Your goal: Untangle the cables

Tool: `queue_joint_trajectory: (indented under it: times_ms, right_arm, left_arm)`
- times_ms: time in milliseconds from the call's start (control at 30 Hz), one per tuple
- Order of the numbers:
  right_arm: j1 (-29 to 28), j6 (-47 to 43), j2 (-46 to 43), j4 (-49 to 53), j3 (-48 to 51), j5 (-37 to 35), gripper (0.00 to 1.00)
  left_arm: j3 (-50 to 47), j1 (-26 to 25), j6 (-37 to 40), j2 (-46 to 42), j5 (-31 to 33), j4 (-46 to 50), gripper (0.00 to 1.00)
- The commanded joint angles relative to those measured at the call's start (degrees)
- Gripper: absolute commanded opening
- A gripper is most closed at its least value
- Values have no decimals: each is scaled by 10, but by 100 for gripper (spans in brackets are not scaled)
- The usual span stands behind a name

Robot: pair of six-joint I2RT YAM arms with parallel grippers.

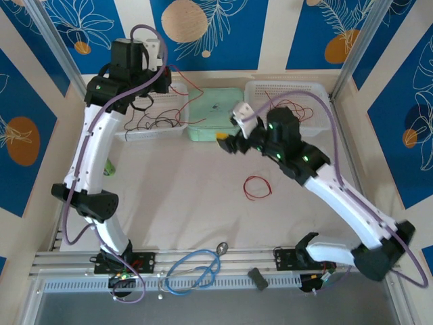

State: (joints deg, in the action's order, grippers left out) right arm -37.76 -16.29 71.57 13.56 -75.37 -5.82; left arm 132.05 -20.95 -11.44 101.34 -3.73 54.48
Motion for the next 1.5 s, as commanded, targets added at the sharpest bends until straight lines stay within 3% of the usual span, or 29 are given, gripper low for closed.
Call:
queue_joint_trajectory:
  times_ms: [0, 133, 300, 400, 500, 533, 567, 700, 833, 933, 1200, 1467]
  right_arm:
    - [2, -144, 79, -33, -61, -59, 72]
    - [12, -136, 136, -60, -125, -24, 73]
    - [22, -116, 197, -54, -201, -84, 72]
    - [31, -98, 211, -46, -215, -93, 66]
    - [35, -80, 210, -41, -216, -98, 45]
    - [36, -73, 207, -38, -214, -95, 31]
    - [37, -67, 205, -37, -214, -92, 23]
    - [41, -59, 196, -32, -211, -86, 0]
    - [58, -49, 195, -25, -221, -92, 0]
    - [89, -24, 210, 5, -251, -102, 0]
    - [218, 78, 302, 102, -339, -137, 0]
    - [320, 180, 368, 114, -336, -147, 0]
  left_arm:
    - [21, -16, 12, 2, -23, 12, 2]
    - [21, -28, 16, 1, -20, 22, 1]
    - [20, -42, 23, -5, -13, 36, 1]
    - [18, -50, 30, -10, -7, 44, 1]
    - [16, -54, 34, -15, -1, 51, 0]
    - [15, -55, 34, -16, 0, 51, 1]
    - [13, -57, 34, -18, 1, 51, 1]
    - [-1, -60, 35, -26, -3, 43, 7]
    - [-36, -66, 39, -46, -27, 23, 44]
    - [-85, -75, 42, -74, -33, -4, 62]
    - [-220, -111, 33, -155, -23, -57, 71]
    - [-304, -166, 16, -205, 2, -72, 72]
